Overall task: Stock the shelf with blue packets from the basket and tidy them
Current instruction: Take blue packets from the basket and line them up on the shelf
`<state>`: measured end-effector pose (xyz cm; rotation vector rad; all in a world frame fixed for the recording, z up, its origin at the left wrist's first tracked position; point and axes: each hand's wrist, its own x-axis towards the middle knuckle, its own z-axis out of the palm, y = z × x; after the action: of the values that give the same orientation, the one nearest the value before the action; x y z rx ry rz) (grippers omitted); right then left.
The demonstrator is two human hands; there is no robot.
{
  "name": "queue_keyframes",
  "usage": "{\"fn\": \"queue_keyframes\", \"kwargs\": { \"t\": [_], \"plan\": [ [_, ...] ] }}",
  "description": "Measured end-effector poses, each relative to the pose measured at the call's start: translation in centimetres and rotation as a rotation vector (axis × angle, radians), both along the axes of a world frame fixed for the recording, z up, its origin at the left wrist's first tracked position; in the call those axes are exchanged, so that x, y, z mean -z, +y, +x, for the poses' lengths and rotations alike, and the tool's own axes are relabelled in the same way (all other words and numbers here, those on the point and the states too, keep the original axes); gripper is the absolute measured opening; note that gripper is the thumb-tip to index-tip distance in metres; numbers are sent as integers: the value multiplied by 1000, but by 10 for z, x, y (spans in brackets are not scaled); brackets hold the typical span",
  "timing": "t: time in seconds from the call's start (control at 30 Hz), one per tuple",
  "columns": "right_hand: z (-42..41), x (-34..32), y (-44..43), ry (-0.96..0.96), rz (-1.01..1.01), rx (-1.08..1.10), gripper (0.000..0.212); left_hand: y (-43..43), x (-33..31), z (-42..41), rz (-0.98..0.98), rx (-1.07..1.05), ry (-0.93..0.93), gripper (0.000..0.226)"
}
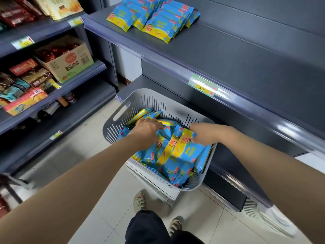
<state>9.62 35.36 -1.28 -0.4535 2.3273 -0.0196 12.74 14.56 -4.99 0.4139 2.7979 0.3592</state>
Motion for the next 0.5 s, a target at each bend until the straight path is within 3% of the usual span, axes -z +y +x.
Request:
{"fn": "queue_keyframes", "kwargs": {
  "t": [0.13,0.3,0.43,0.5],
  "plan": [
    [-1,-16,15,61,-122,153,18,16,1,-1,3,8,-5,36],
    [-3,-31,24,304,-141,206,25,35,2,-7,7,42,-9,34],
    [-6,-45,31,476,-183,267,13,54,9,-11,-38,74,-33,39],
    [-8,-50,36,534,-214,340,26,64,18,-13,-61,91,-66,43]
  ]
}}
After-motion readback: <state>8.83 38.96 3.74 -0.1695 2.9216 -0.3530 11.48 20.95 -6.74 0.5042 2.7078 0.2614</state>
